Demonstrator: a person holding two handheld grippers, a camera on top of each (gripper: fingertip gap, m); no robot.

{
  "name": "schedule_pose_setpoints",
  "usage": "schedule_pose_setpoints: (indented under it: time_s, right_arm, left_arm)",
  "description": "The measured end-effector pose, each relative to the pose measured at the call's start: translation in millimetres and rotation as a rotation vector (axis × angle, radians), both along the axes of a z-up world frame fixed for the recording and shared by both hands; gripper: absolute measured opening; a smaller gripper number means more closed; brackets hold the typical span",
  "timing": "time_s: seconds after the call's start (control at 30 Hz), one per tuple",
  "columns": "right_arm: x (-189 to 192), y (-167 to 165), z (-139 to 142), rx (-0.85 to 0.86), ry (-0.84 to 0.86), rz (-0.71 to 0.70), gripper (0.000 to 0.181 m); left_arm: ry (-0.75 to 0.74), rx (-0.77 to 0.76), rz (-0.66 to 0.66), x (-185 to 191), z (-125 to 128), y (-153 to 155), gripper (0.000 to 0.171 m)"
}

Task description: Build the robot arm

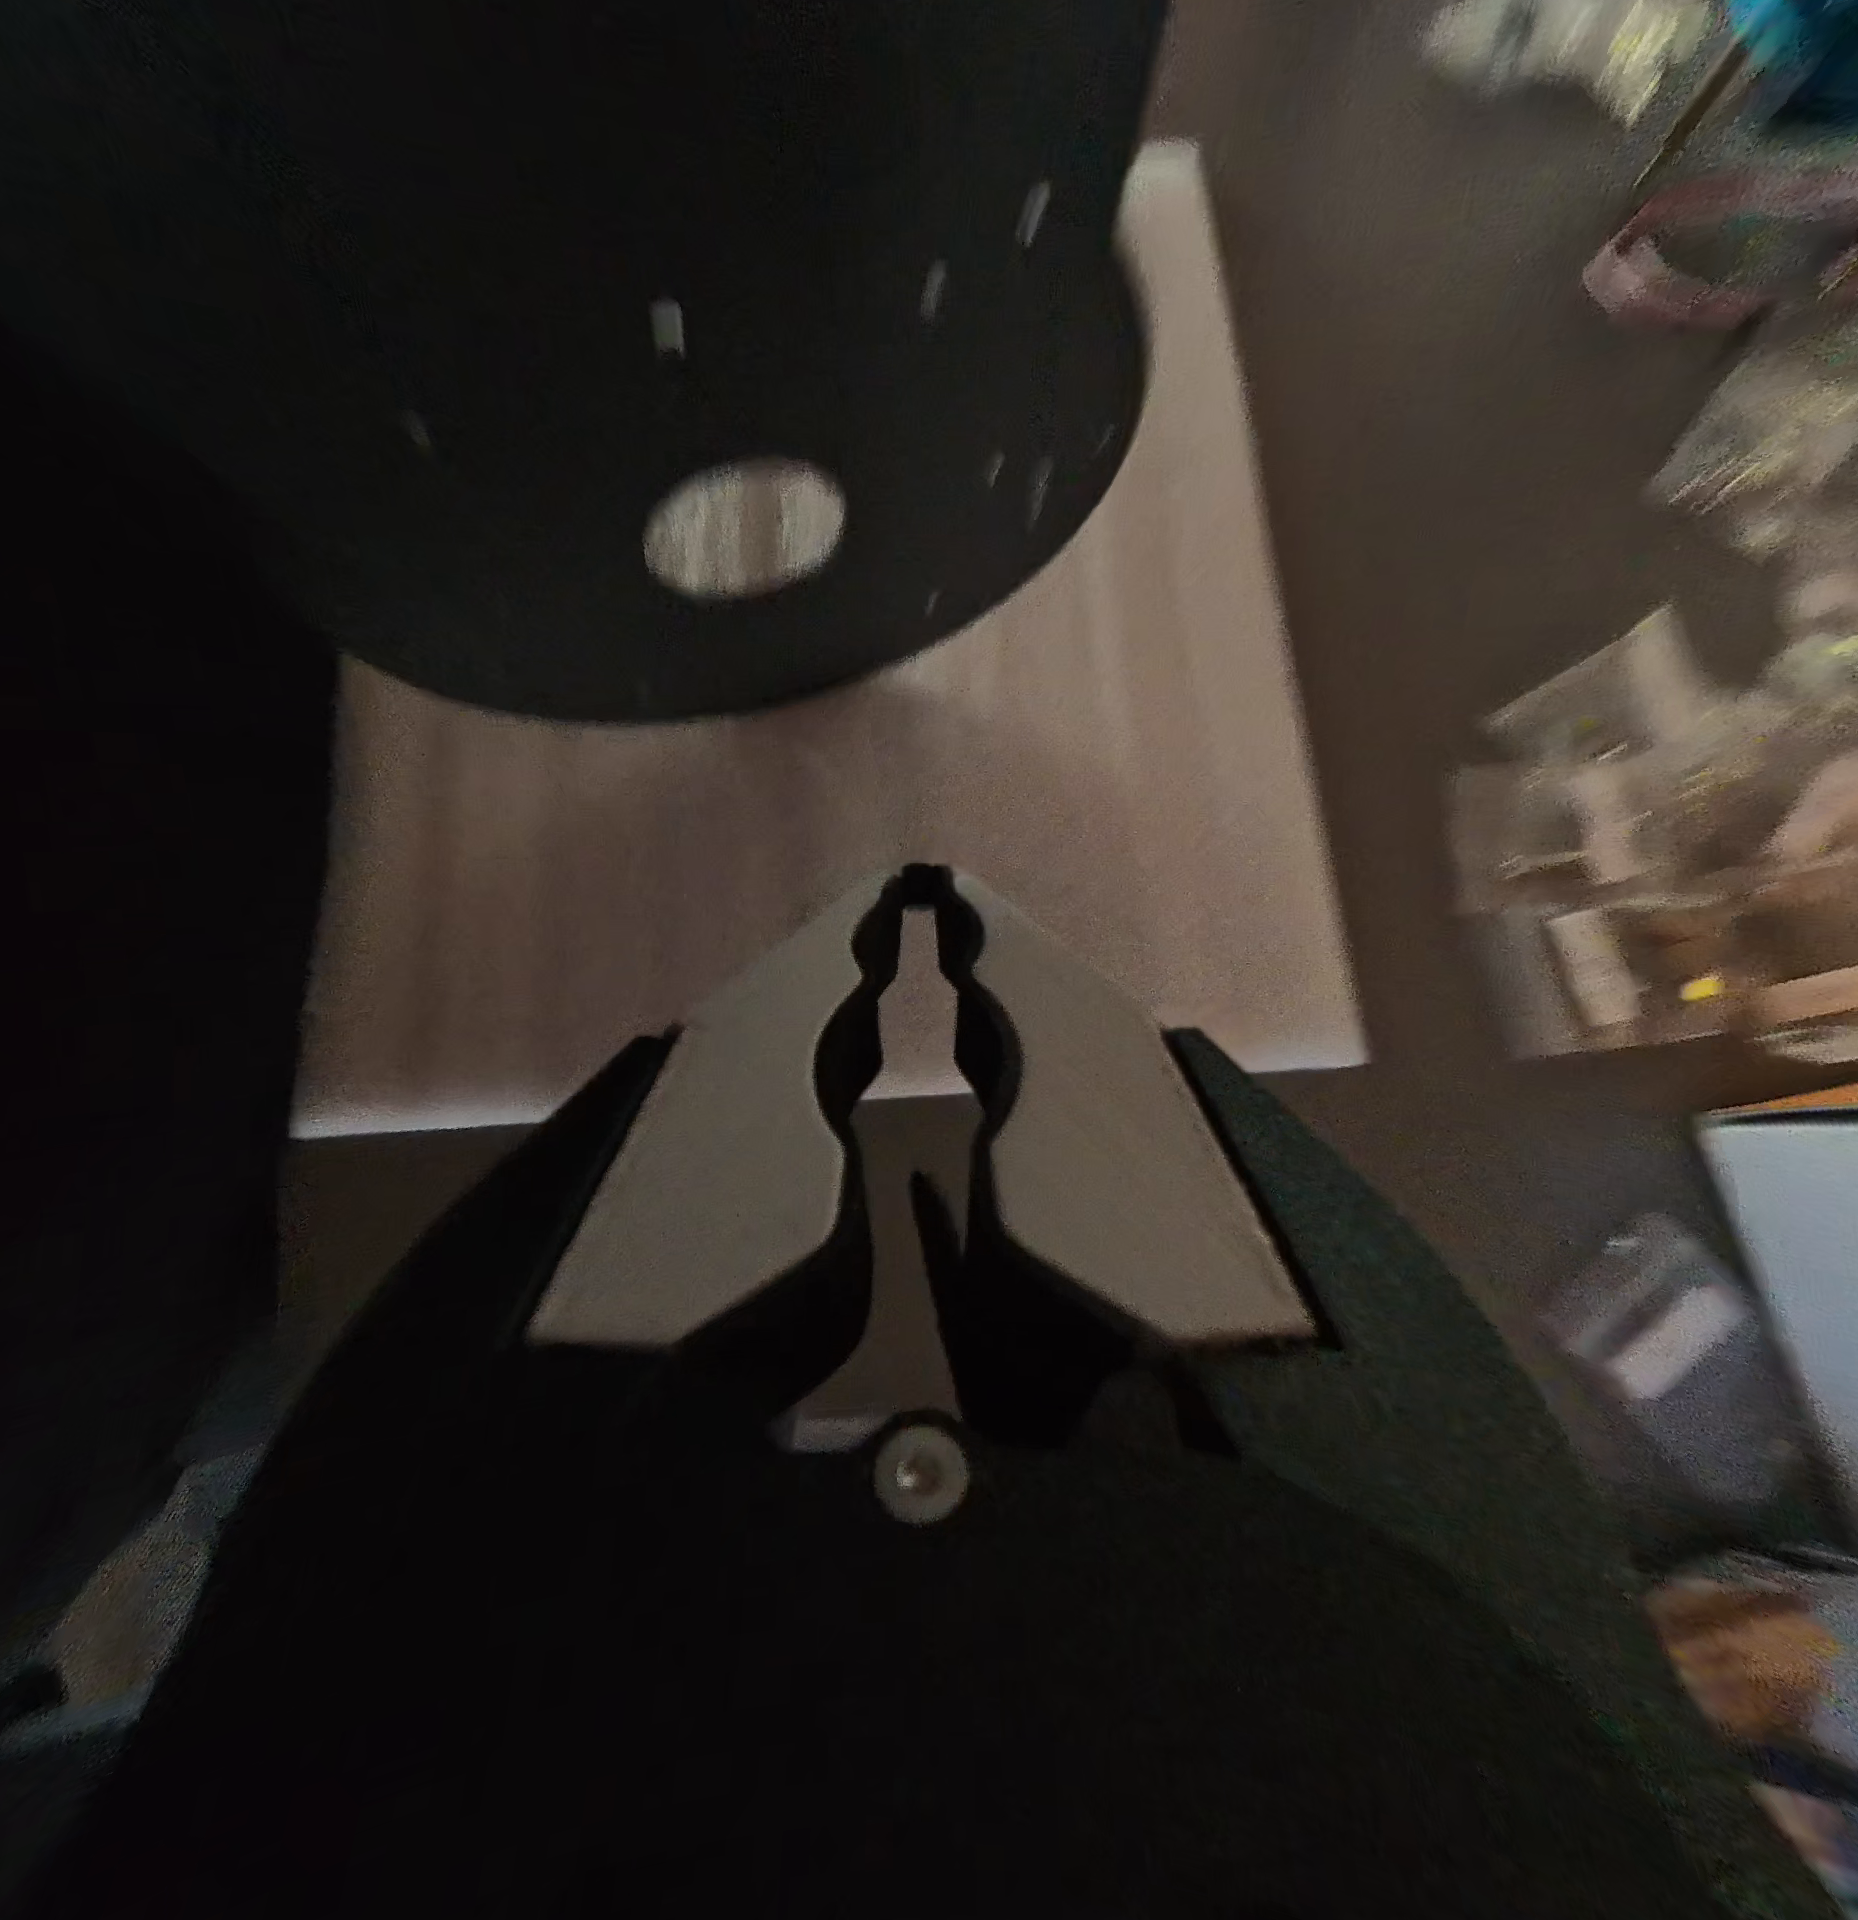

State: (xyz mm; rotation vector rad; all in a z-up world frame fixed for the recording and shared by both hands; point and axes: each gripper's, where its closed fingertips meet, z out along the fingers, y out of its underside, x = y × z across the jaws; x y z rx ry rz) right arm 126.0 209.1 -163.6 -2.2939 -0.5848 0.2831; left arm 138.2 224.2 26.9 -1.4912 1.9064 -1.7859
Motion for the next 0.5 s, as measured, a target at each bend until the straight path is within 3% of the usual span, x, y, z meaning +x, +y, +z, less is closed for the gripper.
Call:
schedule_pose_setpoints:
  time_s: [0.1, 0.27, 0.37, 0.5]
  right_arm:
    - [-18.7, -0.4, -34.7, -0.048, 0.025, -0.028, 0.005]
    - [-14.4, 1.5, -51.7, -0.046, 0.119, -0.127, 0.010]
    - [-9.4, -2.6, -32.3, 0.015, 0.157, -0.197, 0.028]
    - [-12.7, -16.7, 20.0, 0.194, 0.216, -0.283, 0.030]
  left_arm:
    - [0.002, 0.000, -0.005, 0.5, -0.1, -0.1, 0.076]
    - [0.003, 0.002, -0.010, 2.2, -0.6, -1.7, 0.075]
    - [0.004, 0.003, -0.009, 3.9, -1.0, -2.3, 0.076]
    - [0.001, -0.005, -0.006, 4.3, -0.5, -0.1, 0.076]
